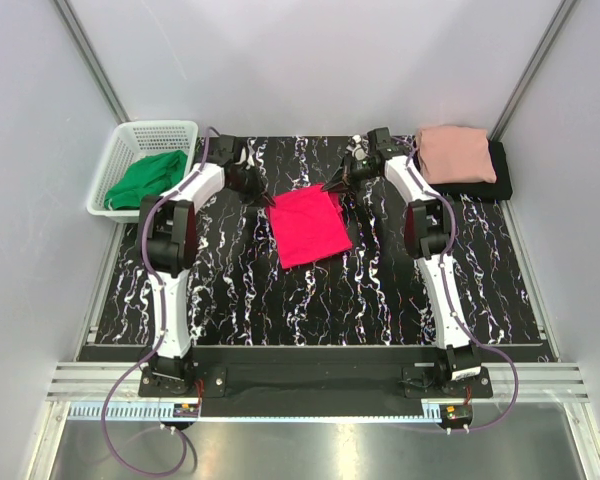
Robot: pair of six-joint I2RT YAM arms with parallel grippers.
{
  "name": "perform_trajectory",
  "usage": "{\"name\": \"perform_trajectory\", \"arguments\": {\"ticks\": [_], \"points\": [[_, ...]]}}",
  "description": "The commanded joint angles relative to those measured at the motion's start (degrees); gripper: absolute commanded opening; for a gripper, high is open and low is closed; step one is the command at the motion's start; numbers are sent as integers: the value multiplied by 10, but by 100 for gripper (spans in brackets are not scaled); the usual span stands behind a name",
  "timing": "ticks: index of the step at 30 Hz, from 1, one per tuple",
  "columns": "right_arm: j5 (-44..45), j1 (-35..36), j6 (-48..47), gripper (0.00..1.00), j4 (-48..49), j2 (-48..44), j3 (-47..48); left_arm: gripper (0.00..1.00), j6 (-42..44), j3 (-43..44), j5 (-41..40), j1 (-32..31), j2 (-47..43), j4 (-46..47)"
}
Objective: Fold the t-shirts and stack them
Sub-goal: Fold the tshirt
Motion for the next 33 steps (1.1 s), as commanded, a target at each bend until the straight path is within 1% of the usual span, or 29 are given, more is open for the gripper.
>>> {"name": "perform_trajectory", "arguments": {"ticks": [1,8,10,12,13,14,15,16,19,20,22,28,33], "points": [[-4,-8,6,0,8,8,29,0,6,30,-13,7,7,-8],[-1,-15,7,0,8,12,30,0,6,57,-12,8,38,-24],[0,-17,7,1,8,15,29,0,7,69,-23,8,49,-34],[-1,-17,9,6,8,16,29,5,10,81,-29,8,56,-52],[-4,-18,11,13,7,16,30,11,10,83,-35,8,59,-58],[-5,-19,12,15,7,16,29,13,10,84,-40,8,58,-66],[-5,-20,14,19,6,12,26,16,10,83,-45,8,57,-68],[-5,-20,13,27,7,5,23,22,11,81,-51,8,54,-70],[5,-24,3,29,7,-19,12,28,12,78,-64,8,41,-72],[7,-24,2,29,7,-23,7,32,13,78,-66,8,37,-73],[8,-30,2,29,6,-35,7,33,16,84,-74,8,36,-79],[6,-45,0,23,4,-87,-8,34,18,84,-96,9,4,-94],[-9,-45,19,21,4,-125,17,34,16,93,-89,10,-15,-95]]}}
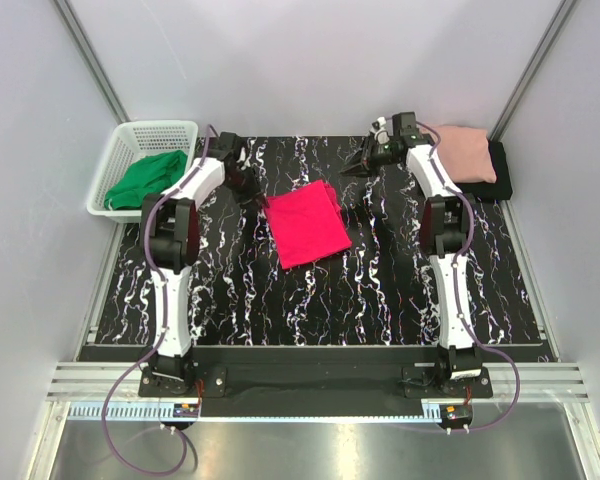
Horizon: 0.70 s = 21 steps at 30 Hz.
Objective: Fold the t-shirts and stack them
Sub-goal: Fold the tshirt
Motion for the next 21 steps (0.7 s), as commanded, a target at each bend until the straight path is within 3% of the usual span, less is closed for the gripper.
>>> {"name": "perform_trajectory", "arguments": {"ticks": [1,15,21], "points": [[-17,3,11,21,9,-81,34,34,5,33,-6,5,-51,-1],[-81,49,105,20,79,-54,64,38,-20,100,50,4,-36,-4],[-86,65,101,20,84,-47,48,37,-21,97,71,-14,-19,-3]]}}
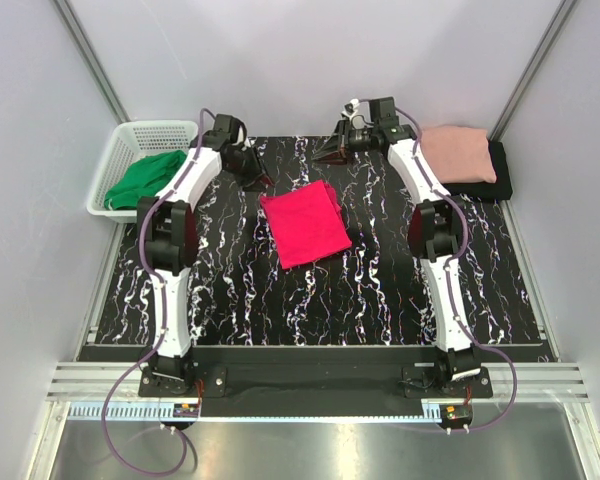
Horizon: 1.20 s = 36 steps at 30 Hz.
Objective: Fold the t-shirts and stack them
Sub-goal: Fold the tshirt
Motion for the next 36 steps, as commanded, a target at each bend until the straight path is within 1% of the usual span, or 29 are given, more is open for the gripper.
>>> {"name": "perform_trajectory", "arguments": {"ticks": [1,5,9,16,28,34,36], "points": [[-23,6,4,20,18,-1,-5,37,-1,17,29,-16,5,6],[-3,6,-30,19,18,-24,-100,36,4,-8,29,-30,13,10],[12,7,-58,19,17,-30,-146,35,18,-22,29,-37,18,17],[12,7,-63,18,17,-2,-143,34,27,-31,32,-37,28,23],[17,6,-52,18,15,91,-83,33,55,-47,36,-37,40,29],[49,5,-44,17,15,101,-81,34,42,-59,33,-36,45,28],[58,3,-39,17,15,102,-82,34,27,-66,44,-31,45,27]]}}
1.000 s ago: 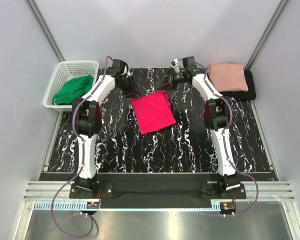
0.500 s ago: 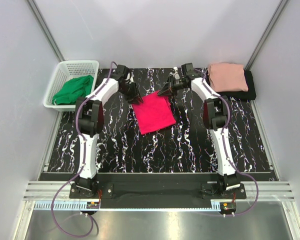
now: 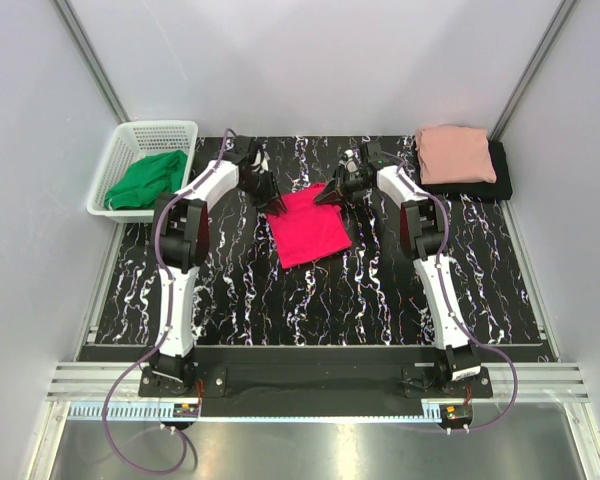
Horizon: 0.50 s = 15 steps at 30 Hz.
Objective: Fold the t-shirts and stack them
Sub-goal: Fold the tshirt
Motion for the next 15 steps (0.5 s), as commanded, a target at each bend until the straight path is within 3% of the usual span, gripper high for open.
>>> {"name": "perform_trajectory", "arguments": {"ticks": [1,15], "points": [[35,-6,5,17,3,-5,21,33,-15,-15,19,7,3,9],[49,-17,-4,16,0,-26,-39,32,-16,-45,0,25,-17,9]]}}
